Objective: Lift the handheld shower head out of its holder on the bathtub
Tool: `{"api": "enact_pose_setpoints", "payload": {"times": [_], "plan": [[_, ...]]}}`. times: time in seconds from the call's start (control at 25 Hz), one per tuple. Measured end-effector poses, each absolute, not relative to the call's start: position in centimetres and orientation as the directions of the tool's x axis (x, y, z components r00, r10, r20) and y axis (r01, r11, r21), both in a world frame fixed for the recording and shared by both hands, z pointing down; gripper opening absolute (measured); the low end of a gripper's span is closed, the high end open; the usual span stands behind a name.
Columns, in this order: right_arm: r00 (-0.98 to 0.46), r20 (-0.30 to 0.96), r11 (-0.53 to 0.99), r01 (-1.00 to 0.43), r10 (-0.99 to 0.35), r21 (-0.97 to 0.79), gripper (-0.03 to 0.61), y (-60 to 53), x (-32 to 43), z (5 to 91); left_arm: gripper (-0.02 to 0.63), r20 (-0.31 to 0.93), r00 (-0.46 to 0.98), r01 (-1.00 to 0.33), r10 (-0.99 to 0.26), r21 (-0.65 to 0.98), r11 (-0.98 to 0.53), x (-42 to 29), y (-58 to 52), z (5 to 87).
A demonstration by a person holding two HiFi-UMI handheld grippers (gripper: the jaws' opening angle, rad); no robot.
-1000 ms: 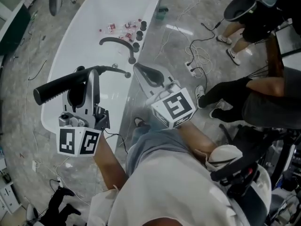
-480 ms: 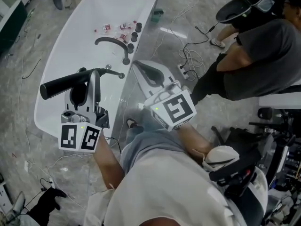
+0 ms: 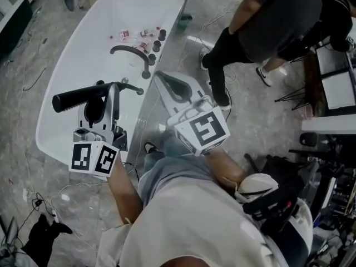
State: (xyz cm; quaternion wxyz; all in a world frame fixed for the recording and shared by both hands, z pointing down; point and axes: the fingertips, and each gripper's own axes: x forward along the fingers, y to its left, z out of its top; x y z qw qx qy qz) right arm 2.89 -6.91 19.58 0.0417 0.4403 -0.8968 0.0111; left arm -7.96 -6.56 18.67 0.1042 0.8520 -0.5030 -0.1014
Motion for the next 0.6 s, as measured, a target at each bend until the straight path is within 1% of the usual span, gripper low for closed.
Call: {"api": "enact_pose_setpoints", "payload": {"times": [0.36,0.6], "plan": [[-0.596,0.105,0.6,-0.8,-0.796,0.007,0.015,-7.3,4.1,19.8,0.149,-0.055,0.469,-0.843,-0.882,0.27,-0.465,-7.1,-6.6,18.9],[-0.611,0.084,0.613,-0.79,-0.787,0.001,0.015,-7.3,3.9,19.3,0.149,-0.055,0.465,-0.845,-0.883,0.271,-0.462,-7.4,-6.6,18.6]]}}
